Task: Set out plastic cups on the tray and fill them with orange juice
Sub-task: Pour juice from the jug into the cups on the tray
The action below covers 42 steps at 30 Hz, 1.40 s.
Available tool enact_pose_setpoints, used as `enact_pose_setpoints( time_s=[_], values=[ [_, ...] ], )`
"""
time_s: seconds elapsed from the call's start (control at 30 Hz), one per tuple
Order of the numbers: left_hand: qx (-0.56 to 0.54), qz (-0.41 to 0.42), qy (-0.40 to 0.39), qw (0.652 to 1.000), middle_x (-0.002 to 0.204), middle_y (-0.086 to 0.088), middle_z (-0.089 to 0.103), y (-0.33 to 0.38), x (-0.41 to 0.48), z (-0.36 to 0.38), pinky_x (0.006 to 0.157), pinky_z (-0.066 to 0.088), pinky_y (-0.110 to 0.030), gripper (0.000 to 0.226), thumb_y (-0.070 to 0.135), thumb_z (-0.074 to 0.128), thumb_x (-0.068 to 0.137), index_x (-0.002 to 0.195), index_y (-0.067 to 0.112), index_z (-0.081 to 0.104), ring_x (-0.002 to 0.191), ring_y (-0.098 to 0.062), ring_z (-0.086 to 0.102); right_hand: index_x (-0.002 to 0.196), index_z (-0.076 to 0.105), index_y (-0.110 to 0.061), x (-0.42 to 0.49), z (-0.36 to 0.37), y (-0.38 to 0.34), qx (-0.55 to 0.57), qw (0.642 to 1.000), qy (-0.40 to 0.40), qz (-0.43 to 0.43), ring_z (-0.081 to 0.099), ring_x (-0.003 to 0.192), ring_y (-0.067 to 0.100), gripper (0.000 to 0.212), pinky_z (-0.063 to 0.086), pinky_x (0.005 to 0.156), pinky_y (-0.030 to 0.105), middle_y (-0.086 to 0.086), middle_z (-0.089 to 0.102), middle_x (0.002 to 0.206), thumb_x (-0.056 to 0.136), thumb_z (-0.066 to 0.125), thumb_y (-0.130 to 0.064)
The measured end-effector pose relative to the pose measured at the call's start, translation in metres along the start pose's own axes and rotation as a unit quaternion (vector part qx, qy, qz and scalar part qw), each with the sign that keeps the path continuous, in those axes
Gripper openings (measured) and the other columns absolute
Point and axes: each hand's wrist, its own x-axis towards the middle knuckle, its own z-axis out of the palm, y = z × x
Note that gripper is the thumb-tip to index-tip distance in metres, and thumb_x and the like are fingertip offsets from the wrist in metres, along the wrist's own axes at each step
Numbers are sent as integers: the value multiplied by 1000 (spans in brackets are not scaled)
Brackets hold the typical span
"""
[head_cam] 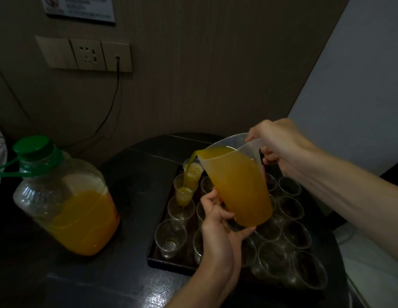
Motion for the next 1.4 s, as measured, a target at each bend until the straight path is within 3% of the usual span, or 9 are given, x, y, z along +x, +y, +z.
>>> enact_pose_setpoints(
  time_s=[0.3, 0.57, 1.03, 1.4],
  values=[
    [-10, 0, 4, 1000, 132, -1, 55, 1, 0, 1, 93, 50, -67, 50, -2, 34, 86, 126, 20, 53, 116, -23, 54, 86, 58, -11, -1, 0, -6, -6, 1000, 4, 1, 44, 55, 14, 11, 36, 49, 26, 7, 49, 72, 85, 69, -9],
    [-11, 6, 3, 1000, 130, 0, 56, 0, 1, 0, 97, 46, -71, 46, -2, 33, 86, 117, 22, 56, 114, -22, 54, 95, 65, -8, -4, -1, -6, 4, 1000, 7, -6, 41, 46, 11, 13, 36, 43, 25, 4, 49, 66, 83, 68, -12],
    [-6, 4, -6, 1000, 130, 2, 55, -2, 1, -1, 89, 51, -64, 47, -2, 33, 86, 118, 24, 55, 113, -20, 54, 92, 64, -9, -4, -1, -7, -15, 1000, 11, 2, 40, 40, 8, 7, 37, 41, 22, 5, 49, 65, 86, 67, -12],
    [-15, 9, -11, 1000, 131, -1, 53, -5, 0, -1, 92, 51, -67, 47, -3, 32, 88, 118, 26, 55, 114, -21, 53, 96, 66, -10, -5, -3, -6, -15, 1000, 5, 2, 42, 44, 9, 11, 37, 41, 22, 5, 51, 68, 86, 67, -13]
  ],
)
